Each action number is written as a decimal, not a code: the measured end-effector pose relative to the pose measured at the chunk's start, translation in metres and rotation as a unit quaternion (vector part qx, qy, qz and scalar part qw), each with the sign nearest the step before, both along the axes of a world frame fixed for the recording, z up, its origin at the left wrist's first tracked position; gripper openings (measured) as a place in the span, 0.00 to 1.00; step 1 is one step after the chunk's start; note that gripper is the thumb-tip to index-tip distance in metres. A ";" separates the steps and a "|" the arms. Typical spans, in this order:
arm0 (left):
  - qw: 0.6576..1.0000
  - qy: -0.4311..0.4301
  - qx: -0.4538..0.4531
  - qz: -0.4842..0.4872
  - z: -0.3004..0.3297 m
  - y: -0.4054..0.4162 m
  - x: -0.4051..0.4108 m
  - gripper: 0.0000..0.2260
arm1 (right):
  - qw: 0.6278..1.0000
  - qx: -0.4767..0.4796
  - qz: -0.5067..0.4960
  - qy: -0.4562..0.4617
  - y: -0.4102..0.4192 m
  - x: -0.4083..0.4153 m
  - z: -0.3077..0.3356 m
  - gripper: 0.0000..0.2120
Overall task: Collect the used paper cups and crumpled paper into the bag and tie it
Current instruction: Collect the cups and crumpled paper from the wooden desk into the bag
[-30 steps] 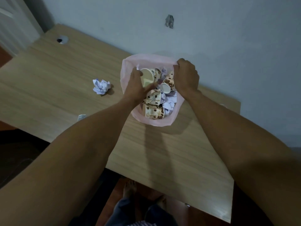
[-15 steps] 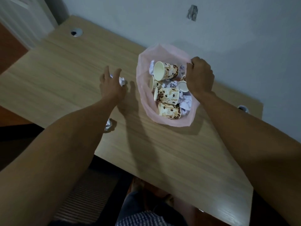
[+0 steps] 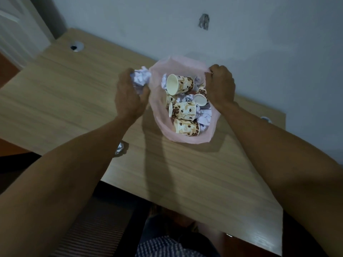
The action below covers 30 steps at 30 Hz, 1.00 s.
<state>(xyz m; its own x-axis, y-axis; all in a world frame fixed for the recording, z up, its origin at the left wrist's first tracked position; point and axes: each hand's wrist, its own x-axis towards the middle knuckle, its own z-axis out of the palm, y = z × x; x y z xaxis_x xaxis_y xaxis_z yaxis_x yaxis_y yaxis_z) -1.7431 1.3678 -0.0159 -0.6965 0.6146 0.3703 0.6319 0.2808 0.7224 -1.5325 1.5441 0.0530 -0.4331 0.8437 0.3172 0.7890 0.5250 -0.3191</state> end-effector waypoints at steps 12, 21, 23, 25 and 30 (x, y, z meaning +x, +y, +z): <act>0.953 0.105 -0.182 -0.220 0.004 0.069 0.096 0.33 | 1.000 -0.024 -0.011 0.009 0.002 0.016 0.016 0.12; 0.967 0.118 -0.206 -0.096 -0.004 -0.020 0.038 0.25 | 0.999 -0.025 0.025 -0.014 -0.012 0.012 0.009 0.12; 0.958 0.085 -0.265 -0.064 -0.008 -0.046 0.023 0.27 | 0.999 -0.025 0.030 -0.021 -0.016 0.011 0.008 0.12; 0.941 0.045 -0.334 -0.033 -0.011 -0.068 0.013 0.29 | 0.999 -0.024 0.035 -0.024 -0.019 0.010 0.007 0.13; 0.866 -0.048 -0.498 0.015 -0.013 -0.110 0.004 0.31 | 0.998 -0.032 0.026 -0.041 -0.024 0.011 0.006 0.13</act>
